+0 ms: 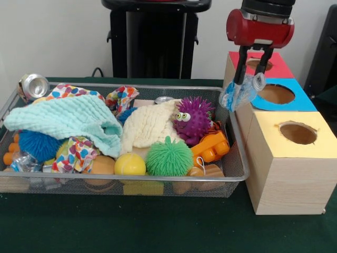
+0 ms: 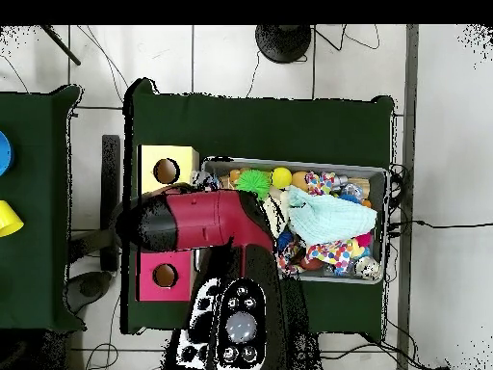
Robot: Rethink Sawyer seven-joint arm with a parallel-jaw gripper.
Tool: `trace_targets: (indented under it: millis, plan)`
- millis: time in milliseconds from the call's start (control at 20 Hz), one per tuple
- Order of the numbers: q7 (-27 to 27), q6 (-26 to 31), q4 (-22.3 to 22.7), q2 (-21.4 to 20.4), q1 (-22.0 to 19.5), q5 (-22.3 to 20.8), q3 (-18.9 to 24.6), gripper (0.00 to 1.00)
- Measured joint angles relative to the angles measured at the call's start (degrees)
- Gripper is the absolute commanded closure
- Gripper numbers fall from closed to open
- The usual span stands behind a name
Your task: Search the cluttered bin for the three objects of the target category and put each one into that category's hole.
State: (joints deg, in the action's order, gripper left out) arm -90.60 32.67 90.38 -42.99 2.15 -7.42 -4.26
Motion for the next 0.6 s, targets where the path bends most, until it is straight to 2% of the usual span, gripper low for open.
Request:
trace_targets:
  millis: [300,600]
  plan:
    - [0.0,-2.9,0.2,0.5,1.9,-0.4,-1.2,1.0]
    - [0.0,-3.5,0.6,0.6,5.8,-0.8,-2.9,1.0]
